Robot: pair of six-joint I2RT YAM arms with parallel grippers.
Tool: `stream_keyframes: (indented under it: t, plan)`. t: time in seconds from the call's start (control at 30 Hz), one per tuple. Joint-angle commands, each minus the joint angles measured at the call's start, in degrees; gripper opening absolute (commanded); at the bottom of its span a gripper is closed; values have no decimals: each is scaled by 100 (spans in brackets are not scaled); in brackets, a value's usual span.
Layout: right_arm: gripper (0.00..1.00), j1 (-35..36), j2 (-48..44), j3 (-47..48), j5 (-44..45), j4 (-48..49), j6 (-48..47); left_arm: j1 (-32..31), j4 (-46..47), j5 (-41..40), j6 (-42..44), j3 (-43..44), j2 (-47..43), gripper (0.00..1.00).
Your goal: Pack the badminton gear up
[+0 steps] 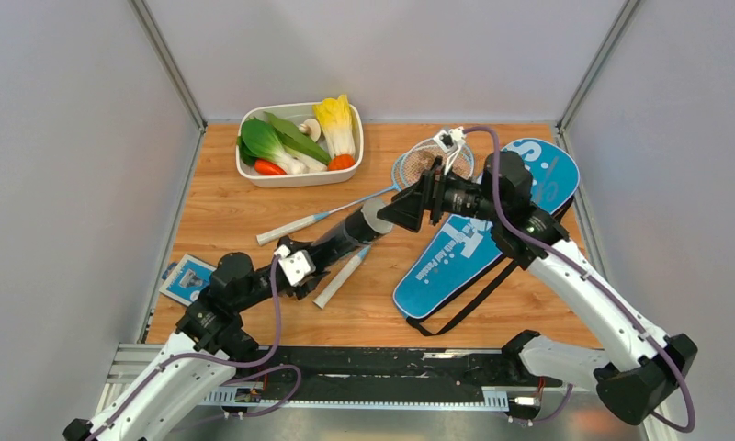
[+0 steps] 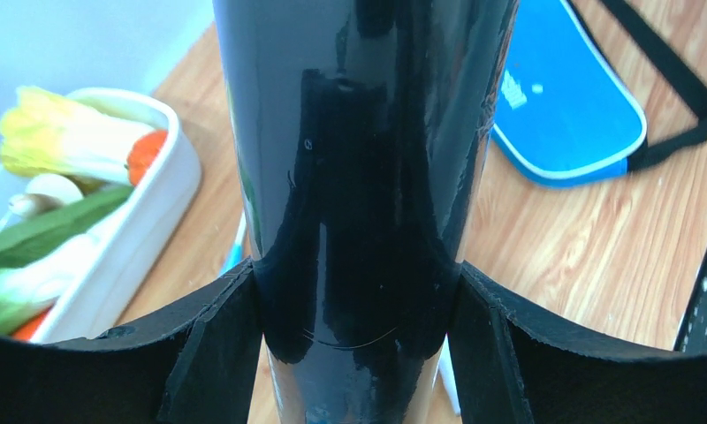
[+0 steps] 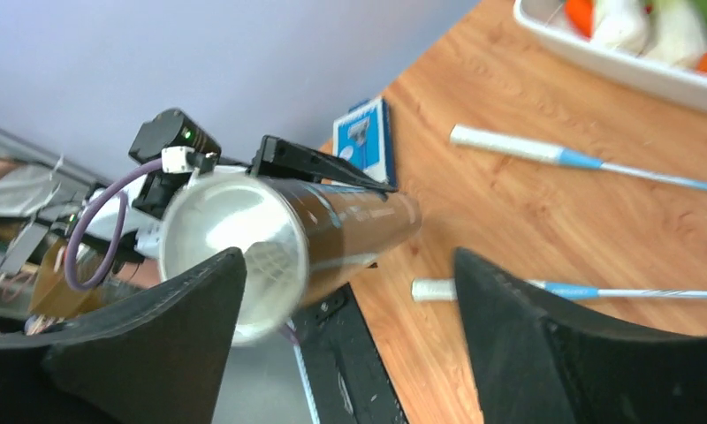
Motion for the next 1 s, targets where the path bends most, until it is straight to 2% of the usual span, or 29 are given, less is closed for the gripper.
stream_keyframes:
  t: [0.0, 0.03, 0.17, 0.33, 0.4, 0.57, 0.63, 0.7, 0.83, 0.97]
  plan:
    - [94, -25, -677, 106, 761, 112, -57, -54, 1194, -102, -538, 549, -118, 37]
    - [99, -25, -830, -7, 805, 283, -68, -54, 1213, -127, -636, 584, -99, 38]
    - [100, -25, -1333, -347, 1028, 746, -90, -55, 1235, -256, -920, 640, -47, 39]
    - [100, -25, -1692, -504, 1275, 736, -143, -56, 1072, -1218, -1420, 905, 167, 40]
    - [100, -25, -1758, -604, 1352, 684, -126, -55, 663, -1810, -1488, 1244, 403, 41]
    - [100, -29, -1775, -859, 1286, 604, -52, -42, -569, -4411, -1691, 2161, 1262, 48]
    - [100, -25, -1784, -937, 1253, 579, -58, 57, -839, -4950, -1930, 2435, 1588, 51]
    - [100, -24, -1791, -981, 1247, 511, -104, 371, -1001, -4978, -2356, 2640, 1864, 54]
    - [100, -25, -1819, -997, 1242, 345, -263, 1737, -1042, -4208, -3257, 2826, 2261, 57]
    - [100, -24, -1881, -1000, 1216, 180, -407, 2717, -1222, -3998, -3987, 3108, 2921, 60]
